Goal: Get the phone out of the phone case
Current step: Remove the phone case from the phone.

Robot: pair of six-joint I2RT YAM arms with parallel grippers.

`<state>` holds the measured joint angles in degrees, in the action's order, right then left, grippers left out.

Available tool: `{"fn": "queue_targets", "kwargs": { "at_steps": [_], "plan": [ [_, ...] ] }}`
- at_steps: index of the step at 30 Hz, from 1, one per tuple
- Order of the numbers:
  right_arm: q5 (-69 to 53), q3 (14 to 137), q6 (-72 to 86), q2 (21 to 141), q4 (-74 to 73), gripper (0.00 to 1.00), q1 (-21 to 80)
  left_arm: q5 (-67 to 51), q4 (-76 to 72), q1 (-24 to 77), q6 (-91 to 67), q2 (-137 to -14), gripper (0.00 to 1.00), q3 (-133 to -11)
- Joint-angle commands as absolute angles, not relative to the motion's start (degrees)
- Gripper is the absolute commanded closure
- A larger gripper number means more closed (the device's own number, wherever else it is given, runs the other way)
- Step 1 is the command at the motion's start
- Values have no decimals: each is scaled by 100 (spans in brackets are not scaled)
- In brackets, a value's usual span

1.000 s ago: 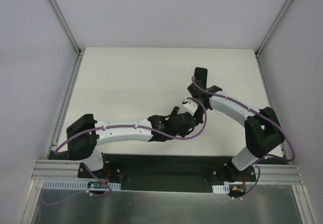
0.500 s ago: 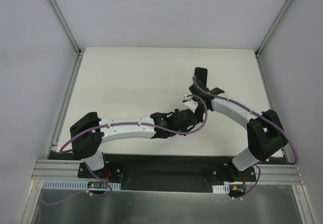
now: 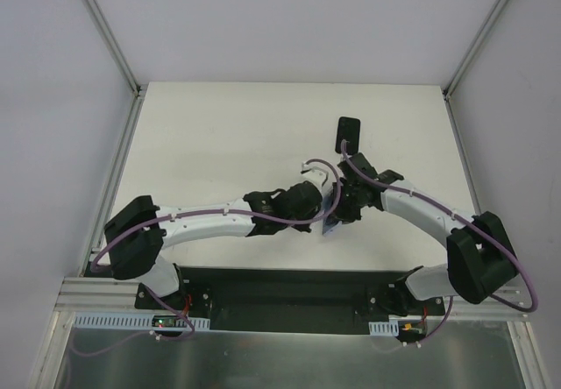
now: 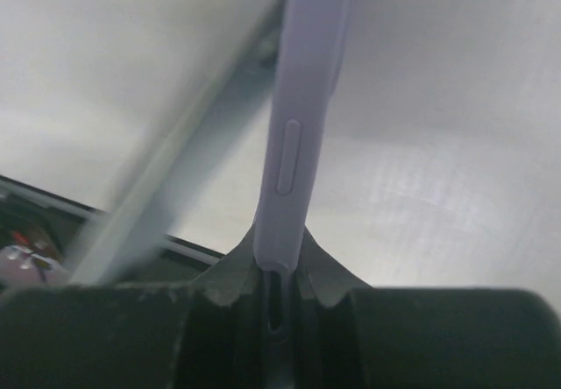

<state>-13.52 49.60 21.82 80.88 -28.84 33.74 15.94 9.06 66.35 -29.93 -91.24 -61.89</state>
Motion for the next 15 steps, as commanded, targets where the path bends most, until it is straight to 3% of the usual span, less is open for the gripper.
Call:
{"fn": "queue_targets", "kwargs": {
  "at_steps": [1,15],
  "plan": [
    [-1600,4650,1196,7489,-3542,99,3358,2496,1556,5880,-3067,-8763,100,-5854],
    [-1389,4693,1397,7497,-3437,98,3296,2242,1547,5792,-3164,-8491,100,-5906]
  ]
}}
